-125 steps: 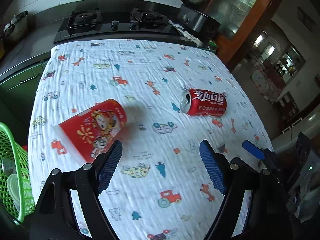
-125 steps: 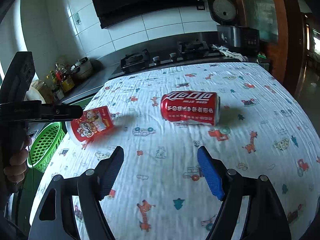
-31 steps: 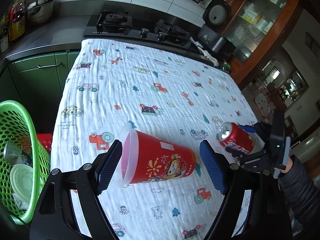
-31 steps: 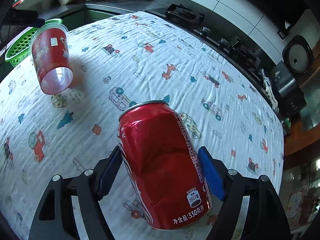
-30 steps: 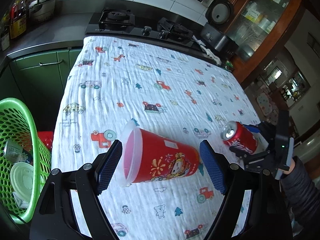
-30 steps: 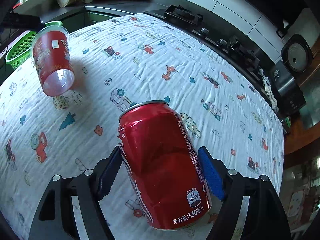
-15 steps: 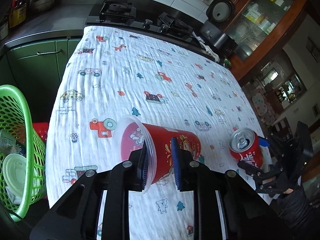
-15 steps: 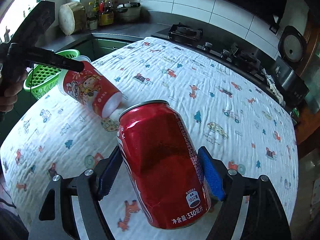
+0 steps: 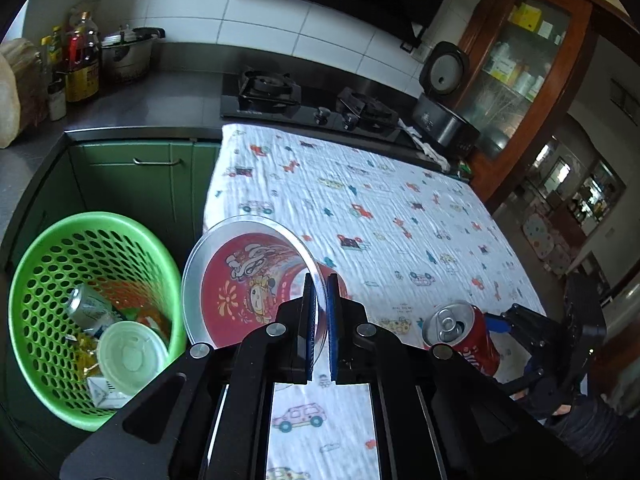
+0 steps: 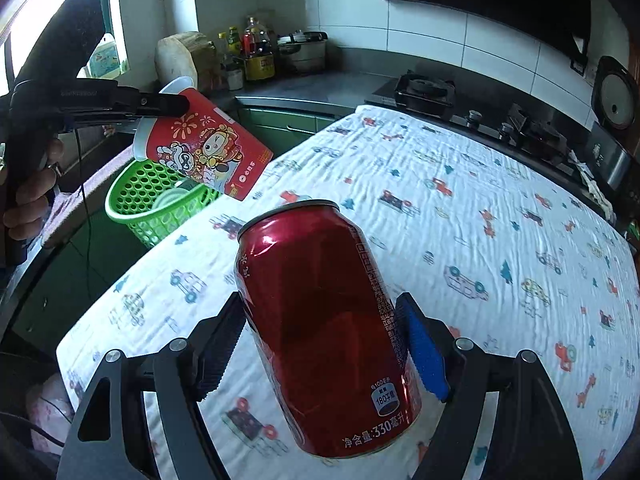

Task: Collect trash
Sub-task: 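Carry the cup and can over the basket and open both tools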

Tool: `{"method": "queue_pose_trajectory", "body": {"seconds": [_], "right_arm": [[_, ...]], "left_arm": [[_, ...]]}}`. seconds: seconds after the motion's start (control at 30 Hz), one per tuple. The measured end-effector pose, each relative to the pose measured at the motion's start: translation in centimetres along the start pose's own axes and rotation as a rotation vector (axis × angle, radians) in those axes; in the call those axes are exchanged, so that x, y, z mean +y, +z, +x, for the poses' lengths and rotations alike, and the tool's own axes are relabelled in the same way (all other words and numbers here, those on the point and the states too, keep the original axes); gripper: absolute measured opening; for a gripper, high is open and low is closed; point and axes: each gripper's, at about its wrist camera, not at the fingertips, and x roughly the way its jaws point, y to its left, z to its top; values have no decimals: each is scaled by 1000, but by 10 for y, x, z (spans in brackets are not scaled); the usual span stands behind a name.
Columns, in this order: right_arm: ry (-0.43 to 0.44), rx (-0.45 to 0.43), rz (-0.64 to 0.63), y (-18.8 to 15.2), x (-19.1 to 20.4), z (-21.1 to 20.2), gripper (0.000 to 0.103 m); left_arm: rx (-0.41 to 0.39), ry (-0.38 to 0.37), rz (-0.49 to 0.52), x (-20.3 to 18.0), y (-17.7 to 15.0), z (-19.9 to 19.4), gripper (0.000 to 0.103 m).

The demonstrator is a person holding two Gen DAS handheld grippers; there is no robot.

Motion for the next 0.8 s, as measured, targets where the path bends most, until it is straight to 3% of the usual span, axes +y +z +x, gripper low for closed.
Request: {"method": "queue_pose_trajectory", "body": {"seconds": [0.23, 0.33, 0.47, 0.63, 0.8], "right_arm": [[81, -62, -38, 49, 50, 21, 74], [115, -78, -42, 70, 70, 36, 74], [156, -83, -26, 92, 96, 61, 74], [189, -83, -25, 114, 125, 88, 74], [209, -72, -43, 133, 151, 116, 74]], "left_arm": [[-52, 146, -76, 77, 9, -43, 4], [-28, 234, -94, 111, 6, -44, 4], [27, 296, -144, 151, -5, -36, 4], [83, 337, -211, 191, -19, -24, 5], [116, 363, -234, 207, -28, -19, 6]]}}
